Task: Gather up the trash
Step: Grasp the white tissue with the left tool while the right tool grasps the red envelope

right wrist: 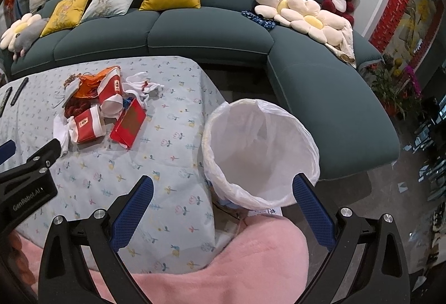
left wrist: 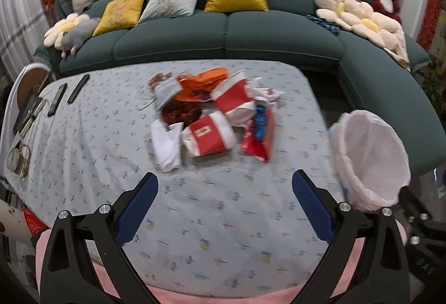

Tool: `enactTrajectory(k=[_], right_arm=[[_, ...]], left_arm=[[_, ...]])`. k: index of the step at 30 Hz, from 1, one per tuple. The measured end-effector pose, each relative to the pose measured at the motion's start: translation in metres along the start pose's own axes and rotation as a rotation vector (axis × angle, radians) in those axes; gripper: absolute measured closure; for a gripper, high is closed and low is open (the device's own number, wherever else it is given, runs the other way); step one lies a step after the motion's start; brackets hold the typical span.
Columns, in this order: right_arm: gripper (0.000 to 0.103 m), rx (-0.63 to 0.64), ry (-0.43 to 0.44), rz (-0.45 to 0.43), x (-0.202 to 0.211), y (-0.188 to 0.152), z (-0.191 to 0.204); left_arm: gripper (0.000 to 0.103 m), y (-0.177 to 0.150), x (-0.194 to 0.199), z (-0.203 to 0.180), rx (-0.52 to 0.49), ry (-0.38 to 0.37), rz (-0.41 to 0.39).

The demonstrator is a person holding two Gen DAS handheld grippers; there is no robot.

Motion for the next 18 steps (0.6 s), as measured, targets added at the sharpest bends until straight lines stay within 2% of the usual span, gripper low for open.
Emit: enactTrajectory(k=[10,18], right_arm=[[0.008,0.055,0.045,0.026,-0.033,0.036,0.066],[0.008,0.09,0.098,0.072,-0.076,0.07,0.136]], left_arm=[[0.011,0.01,-0.064,0.087,0.183,-0.033,0.097],[0.011,0.03,-0.113,0.134,0.26,-0.048,0.178]])
Point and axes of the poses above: each gripper's, at about its wrist camera, not at the fingertips, and x roughly against the way its jaws point, z to its left, y to its top, the point moved 9 cm from there along -x, roughly the way its jaws point, and after that the axes turned 9 degrees about z, right-handed, at the moved point
